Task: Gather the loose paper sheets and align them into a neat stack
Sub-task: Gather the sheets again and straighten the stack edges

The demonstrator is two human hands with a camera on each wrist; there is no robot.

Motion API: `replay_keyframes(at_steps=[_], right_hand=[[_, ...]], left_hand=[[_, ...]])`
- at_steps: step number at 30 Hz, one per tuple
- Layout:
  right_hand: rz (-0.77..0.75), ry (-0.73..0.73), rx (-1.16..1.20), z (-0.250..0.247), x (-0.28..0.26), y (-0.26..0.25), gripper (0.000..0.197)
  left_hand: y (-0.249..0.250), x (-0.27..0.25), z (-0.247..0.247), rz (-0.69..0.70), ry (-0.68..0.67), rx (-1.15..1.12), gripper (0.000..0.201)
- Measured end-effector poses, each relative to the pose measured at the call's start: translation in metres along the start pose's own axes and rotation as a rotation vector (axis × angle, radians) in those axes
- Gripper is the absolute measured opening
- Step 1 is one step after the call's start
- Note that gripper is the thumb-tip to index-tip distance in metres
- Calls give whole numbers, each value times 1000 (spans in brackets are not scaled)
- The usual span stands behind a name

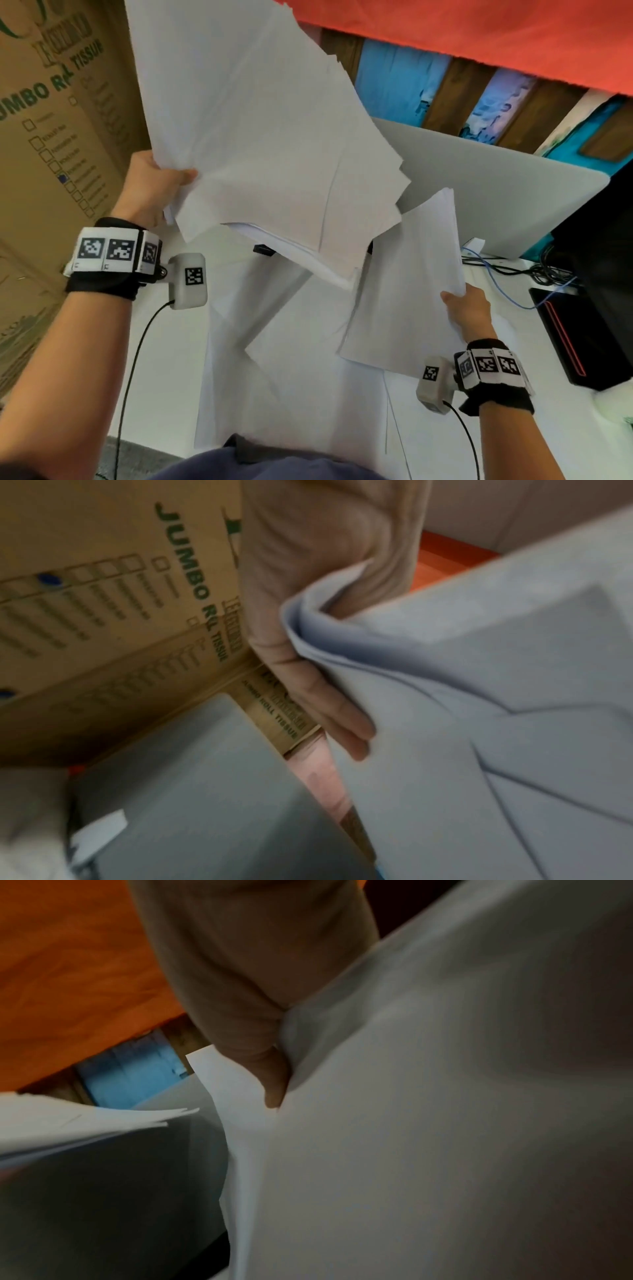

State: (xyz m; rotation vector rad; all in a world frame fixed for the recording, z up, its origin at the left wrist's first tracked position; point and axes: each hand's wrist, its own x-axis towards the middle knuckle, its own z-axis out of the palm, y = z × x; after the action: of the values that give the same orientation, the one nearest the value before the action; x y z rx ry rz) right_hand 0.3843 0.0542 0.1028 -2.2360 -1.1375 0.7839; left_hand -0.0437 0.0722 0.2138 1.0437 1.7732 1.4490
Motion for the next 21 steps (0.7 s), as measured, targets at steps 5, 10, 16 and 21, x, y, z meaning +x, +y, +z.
replay_keyframes(at_steps=[5, 10, 16, 21], right_hand=[[52, -83, 380, -11, -3, -6, 38], [31, -190, 576, -14, -11, -18, 19], [-7, -215, 586, -14, -12, -24, 19], [-2, -254, 646, -20, -22, -22, 23]], left_hand=[[-39, -28, 41, -94, -55, -127, 35], [-84, -59, 89, -282, -227, -196, 23], [-89, -68, 114, -421, -364, -329, 29], [-80, -68, 123, -397, -523, -391, 32]])
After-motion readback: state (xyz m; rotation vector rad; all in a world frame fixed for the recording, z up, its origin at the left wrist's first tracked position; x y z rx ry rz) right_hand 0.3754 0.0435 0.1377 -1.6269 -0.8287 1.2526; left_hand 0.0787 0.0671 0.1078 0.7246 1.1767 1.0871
